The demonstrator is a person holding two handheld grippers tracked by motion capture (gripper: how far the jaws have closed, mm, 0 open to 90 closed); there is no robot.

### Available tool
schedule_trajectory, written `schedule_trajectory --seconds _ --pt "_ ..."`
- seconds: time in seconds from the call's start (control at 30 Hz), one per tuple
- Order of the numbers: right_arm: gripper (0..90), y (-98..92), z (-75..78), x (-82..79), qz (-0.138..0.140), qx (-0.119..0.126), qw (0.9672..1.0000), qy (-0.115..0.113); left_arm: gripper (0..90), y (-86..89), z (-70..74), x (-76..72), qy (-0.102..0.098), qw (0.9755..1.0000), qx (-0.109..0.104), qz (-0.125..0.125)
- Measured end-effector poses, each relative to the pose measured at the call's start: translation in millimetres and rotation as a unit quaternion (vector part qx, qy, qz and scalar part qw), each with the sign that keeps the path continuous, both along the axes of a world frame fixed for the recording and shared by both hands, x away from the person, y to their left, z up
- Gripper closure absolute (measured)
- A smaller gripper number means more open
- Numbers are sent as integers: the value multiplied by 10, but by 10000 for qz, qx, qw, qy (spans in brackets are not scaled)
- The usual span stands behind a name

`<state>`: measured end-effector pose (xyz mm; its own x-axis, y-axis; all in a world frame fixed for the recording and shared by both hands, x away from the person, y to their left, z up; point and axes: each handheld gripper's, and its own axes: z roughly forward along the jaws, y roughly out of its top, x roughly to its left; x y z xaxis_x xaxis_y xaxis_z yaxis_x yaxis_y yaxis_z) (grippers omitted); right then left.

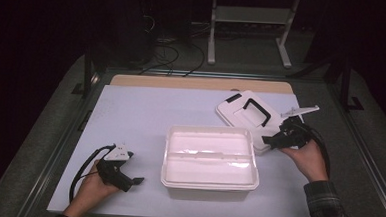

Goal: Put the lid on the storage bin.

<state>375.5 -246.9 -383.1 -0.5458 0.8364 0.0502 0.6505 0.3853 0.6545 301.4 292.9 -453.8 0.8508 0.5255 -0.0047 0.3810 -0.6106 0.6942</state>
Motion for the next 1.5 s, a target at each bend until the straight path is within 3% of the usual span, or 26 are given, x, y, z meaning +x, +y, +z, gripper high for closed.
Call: schedule_trajectory --seconds 0.87,1.17,1.5 --pt "276 131 196 781 55 -198 9992 354 0 1 0 0 -5 10000 6 -1" --pt "326 180 205 1052 139 -292 9982 512 0 1 0 1 -3 10000 4 -2" --pt "452 257 135 1362 227 -501 9954 781 0 1 -1 1 -2 10000 -1 -1"
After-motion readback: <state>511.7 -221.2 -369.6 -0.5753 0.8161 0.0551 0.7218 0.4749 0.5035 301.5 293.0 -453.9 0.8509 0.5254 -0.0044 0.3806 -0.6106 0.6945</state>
